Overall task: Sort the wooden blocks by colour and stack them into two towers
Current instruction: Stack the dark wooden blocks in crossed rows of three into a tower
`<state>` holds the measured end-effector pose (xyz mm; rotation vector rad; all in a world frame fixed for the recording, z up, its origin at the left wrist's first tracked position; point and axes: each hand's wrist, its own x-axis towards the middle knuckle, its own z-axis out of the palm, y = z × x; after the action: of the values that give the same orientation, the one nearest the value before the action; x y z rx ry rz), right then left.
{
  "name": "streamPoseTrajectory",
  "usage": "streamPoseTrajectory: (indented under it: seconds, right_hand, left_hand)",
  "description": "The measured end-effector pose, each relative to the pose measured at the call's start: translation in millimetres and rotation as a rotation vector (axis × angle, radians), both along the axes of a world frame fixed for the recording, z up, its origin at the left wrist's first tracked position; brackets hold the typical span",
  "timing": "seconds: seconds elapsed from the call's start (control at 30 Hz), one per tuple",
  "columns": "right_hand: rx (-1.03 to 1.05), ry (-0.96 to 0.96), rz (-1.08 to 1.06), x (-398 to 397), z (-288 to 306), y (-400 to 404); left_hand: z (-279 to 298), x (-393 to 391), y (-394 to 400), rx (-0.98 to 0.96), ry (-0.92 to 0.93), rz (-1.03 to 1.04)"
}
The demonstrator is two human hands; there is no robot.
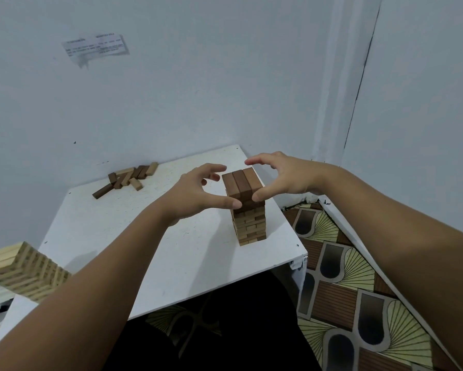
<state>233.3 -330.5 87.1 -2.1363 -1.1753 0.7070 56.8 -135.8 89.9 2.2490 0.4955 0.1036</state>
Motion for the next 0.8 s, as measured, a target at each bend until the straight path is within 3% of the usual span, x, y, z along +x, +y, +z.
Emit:
streamPoseTrajectory:
  seconds: [0.3, 0.8]
  right_hand:
    - [0.079, 0.116, -0.004, 5, -5, -5]
    - [0.109, 0.159, -0.009, 8, -11, -2]
  left_hand:
    - [-8, -2, 2, -0.117, -0.08, 0.0]
    - [-13, 2, 4, -0.141, -0.087, -0.02]
